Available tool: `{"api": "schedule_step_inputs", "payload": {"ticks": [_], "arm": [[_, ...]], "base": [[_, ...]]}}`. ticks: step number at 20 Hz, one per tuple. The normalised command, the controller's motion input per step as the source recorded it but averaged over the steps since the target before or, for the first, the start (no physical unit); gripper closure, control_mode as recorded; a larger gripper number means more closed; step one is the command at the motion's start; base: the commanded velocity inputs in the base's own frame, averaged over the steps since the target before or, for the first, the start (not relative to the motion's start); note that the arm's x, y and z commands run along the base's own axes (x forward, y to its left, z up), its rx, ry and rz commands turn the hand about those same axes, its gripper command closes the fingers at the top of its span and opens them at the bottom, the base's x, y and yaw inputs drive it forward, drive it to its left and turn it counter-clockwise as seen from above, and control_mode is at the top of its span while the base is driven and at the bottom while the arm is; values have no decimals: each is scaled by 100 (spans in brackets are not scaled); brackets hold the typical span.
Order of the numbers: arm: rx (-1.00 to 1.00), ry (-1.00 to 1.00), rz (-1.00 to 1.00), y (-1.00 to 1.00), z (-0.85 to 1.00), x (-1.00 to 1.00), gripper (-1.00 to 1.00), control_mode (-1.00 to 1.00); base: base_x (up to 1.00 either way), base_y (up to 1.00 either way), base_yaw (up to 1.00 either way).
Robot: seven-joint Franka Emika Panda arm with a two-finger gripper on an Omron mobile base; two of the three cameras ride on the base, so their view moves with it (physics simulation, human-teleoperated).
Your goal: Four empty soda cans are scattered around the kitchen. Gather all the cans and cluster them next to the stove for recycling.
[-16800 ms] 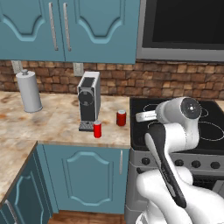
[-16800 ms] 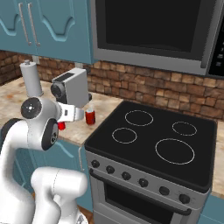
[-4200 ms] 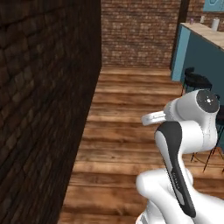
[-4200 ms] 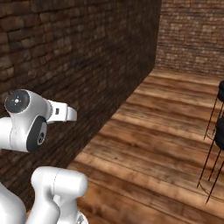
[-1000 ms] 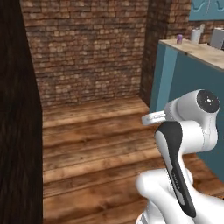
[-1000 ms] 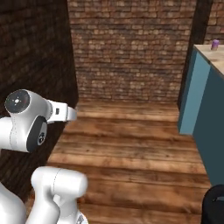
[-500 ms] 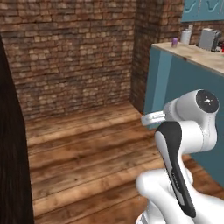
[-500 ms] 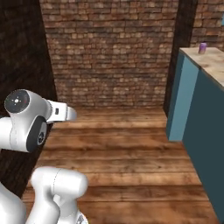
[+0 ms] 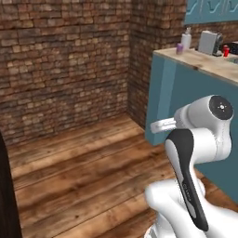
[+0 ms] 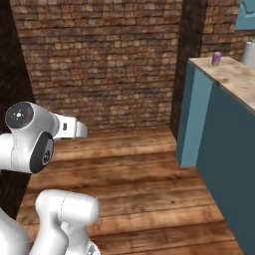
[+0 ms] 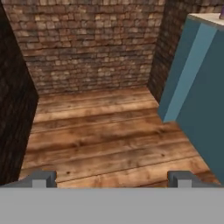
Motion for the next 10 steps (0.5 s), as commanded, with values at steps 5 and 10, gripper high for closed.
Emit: {"api": "schedule_step_inputs", "payload": {"ticks": [5,10], "arm": [[0,0,0,0,0,0,-100,100],[0,0,0,0,0,0,-100,100]], "base": [[90,38,-17],[86,44,-21]]}}
